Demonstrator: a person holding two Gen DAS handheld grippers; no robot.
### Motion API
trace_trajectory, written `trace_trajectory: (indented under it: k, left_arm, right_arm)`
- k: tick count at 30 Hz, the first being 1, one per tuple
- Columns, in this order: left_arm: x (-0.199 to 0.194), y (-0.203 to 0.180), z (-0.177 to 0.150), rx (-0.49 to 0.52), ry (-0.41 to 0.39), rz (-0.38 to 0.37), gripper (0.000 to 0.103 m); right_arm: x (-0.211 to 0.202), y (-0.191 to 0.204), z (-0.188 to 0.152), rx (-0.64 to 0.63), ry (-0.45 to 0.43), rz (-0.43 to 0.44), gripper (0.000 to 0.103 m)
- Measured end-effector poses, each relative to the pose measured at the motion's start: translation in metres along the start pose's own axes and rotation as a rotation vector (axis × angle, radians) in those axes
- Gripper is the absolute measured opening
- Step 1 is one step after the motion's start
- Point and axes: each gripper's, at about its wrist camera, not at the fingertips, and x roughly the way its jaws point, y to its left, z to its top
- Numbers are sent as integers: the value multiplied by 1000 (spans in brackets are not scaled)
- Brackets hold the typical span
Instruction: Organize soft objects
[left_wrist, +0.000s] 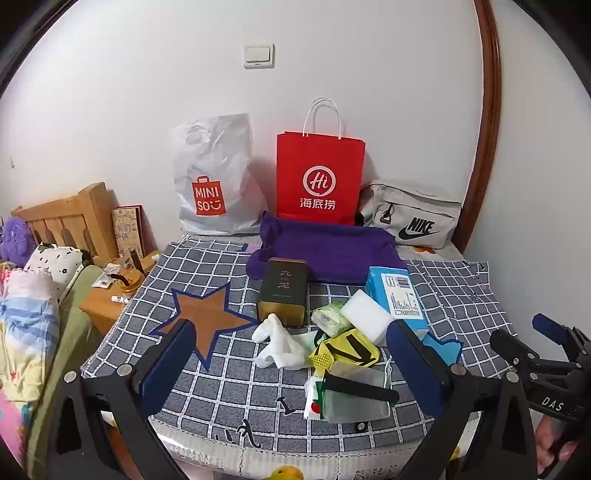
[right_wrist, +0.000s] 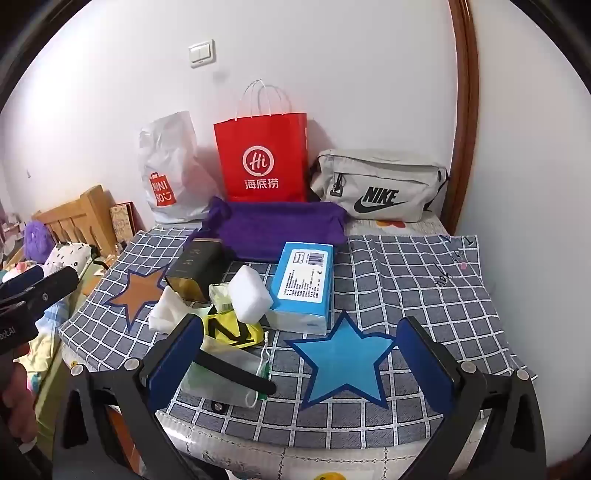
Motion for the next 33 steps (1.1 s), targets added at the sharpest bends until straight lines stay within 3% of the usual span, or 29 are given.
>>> trace_trajectory:
  k: [8,33]
  left_arm:
    - [-2,-1,0,20,8,-7,103]
    - [-5,-3,1,25,9,7,103]
  right_arm:
    - [-10,3,1,-12,-42,11,103]
    - [-15,2,-2,2,-29,36,103]
